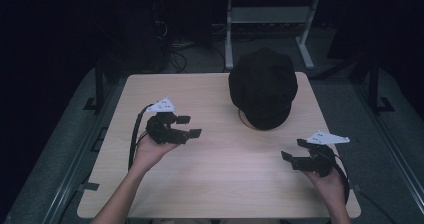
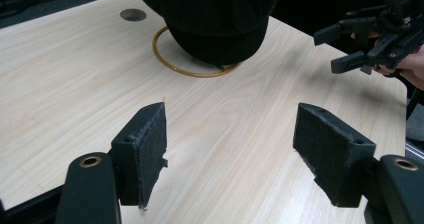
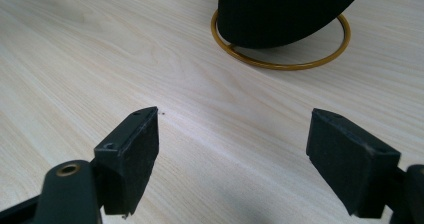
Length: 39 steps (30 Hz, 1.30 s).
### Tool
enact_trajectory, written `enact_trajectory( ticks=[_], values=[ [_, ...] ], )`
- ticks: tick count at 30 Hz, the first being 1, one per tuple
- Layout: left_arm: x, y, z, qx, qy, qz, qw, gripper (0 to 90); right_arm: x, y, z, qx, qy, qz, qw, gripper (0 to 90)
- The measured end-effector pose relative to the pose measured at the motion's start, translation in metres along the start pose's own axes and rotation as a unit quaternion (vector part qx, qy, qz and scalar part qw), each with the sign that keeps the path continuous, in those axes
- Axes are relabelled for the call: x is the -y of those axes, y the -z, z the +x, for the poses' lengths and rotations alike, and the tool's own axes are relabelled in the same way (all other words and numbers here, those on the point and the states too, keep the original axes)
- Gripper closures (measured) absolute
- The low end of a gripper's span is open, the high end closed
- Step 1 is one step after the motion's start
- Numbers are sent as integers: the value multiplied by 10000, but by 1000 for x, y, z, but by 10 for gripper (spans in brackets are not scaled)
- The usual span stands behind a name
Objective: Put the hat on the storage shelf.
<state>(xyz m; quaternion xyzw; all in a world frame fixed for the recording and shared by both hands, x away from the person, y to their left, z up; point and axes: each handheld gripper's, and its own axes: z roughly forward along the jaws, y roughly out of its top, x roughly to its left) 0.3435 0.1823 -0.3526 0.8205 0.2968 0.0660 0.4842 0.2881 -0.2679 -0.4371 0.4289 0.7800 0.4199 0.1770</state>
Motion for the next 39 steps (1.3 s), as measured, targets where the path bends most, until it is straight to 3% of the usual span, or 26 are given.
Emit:
enact_trajectory(
  ticks=[33,39],
  values=[
    [73,15,-6,-484,-196,125,9986,271,1,-4,1,29,34,101,9999,208],
    [89,15,-9,-416,-148,67,9990,253,1,-5,2,-23,107,83,9999,208]
  ],
)
